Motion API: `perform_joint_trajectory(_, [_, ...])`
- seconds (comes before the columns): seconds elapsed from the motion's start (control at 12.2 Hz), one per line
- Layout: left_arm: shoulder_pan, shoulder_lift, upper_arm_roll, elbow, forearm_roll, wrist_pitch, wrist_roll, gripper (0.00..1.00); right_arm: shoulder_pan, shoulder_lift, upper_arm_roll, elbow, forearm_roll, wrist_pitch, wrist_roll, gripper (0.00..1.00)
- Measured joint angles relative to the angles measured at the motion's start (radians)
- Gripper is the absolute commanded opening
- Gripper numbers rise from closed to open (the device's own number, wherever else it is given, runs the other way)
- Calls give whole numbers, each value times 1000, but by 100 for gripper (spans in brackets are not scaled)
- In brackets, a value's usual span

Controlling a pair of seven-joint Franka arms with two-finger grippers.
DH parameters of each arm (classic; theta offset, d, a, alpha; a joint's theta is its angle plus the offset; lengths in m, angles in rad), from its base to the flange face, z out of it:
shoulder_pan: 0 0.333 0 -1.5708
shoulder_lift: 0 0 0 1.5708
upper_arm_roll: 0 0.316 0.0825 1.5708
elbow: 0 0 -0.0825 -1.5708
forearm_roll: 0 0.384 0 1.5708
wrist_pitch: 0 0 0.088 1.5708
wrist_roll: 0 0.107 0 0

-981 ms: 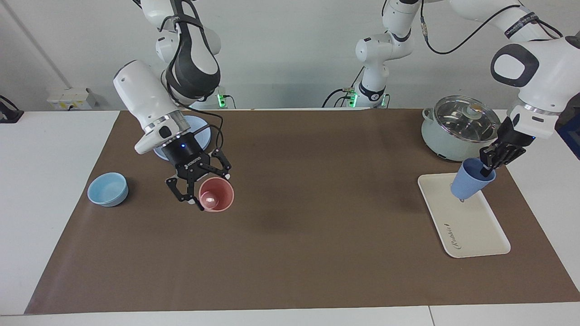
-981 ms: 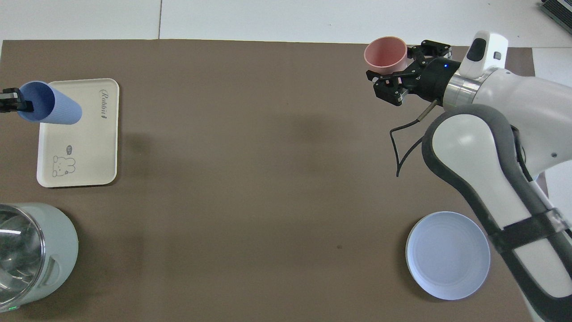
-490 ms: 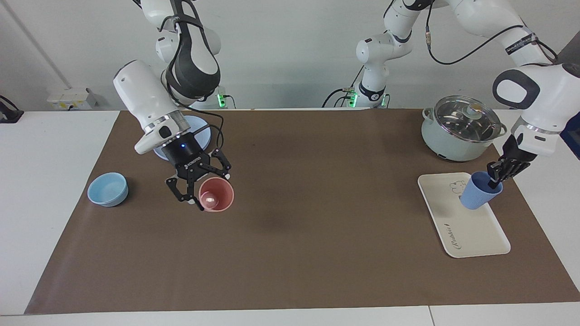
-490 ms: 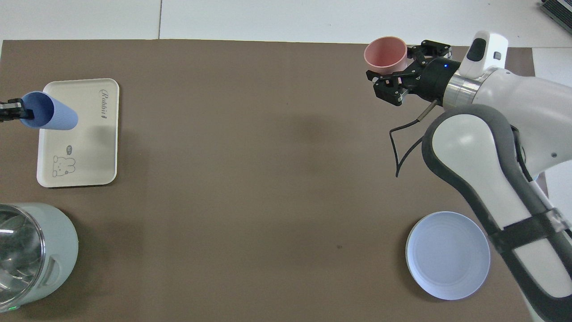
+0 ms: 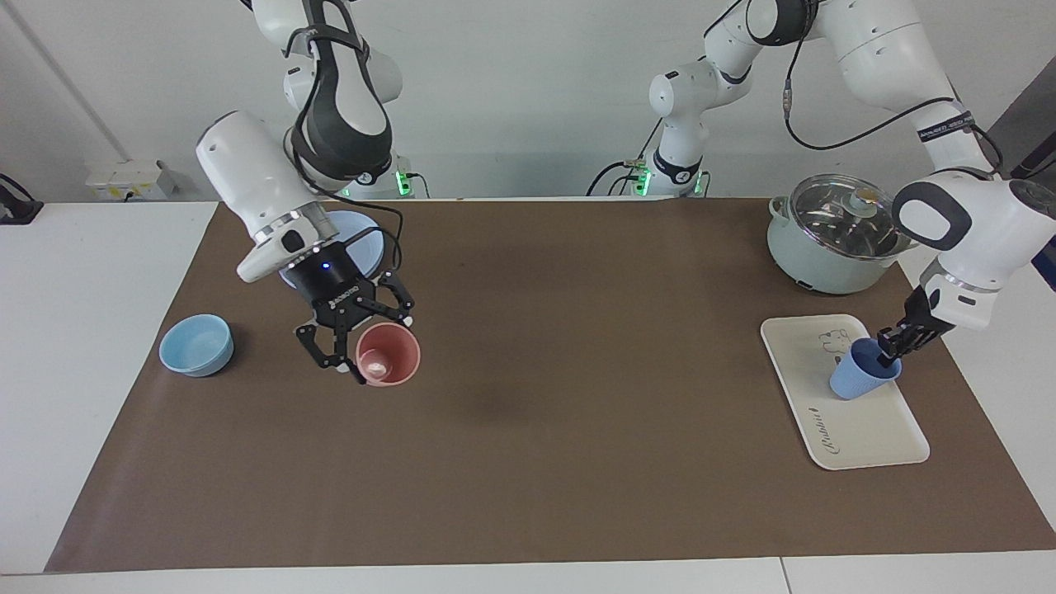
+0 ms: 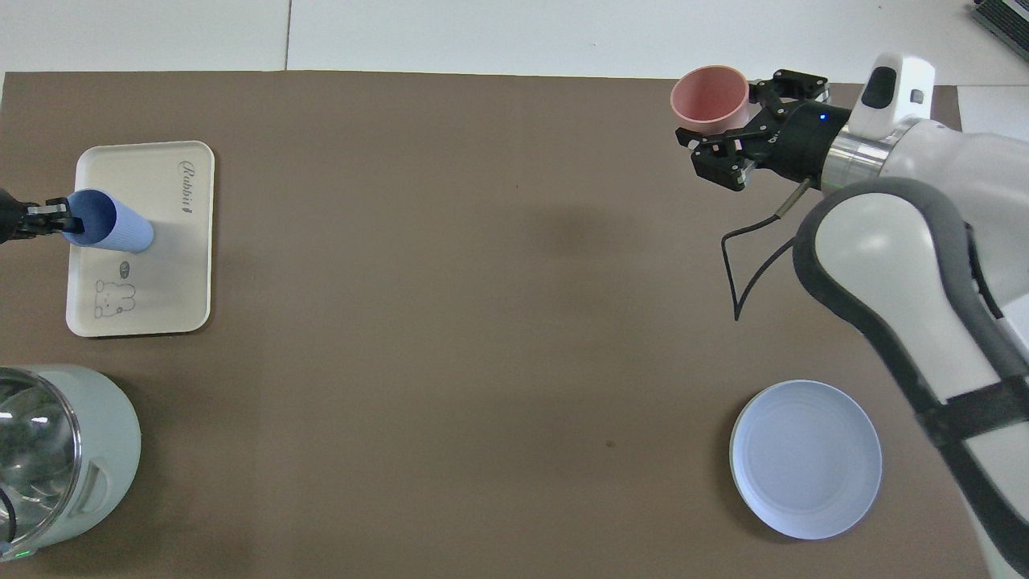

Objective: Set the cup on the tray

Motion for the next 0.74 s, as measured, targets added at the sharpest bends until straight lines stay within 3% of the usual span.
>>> perform_joint_trajectory(0.08, [0,2,-1,14,-11,0,-1,81,-26,-8,0,0,-13,-20,-18,0])
perform_joint_trajectory(0.16, [0,3,-2,31,-25,-8,-1,100,-46,-14,0,-2,-19,-33,-37,0])
perform_joint_trajectory(0.33, [0,8,-5,97,-33,-73,-1,100,-112,-11,0,-11,52,-90,-165,0])
perform_joint_trajectory(0.49, [-21,15,-17,200,-28,-217,-10,100,-198,18,-1,-36,322,-178,-449,0])
perform_joint_trajectory(0.74, [-175,20,-23,368,81,-436,-141,100,-284,88,-2,-55,547,-282,-617,0])
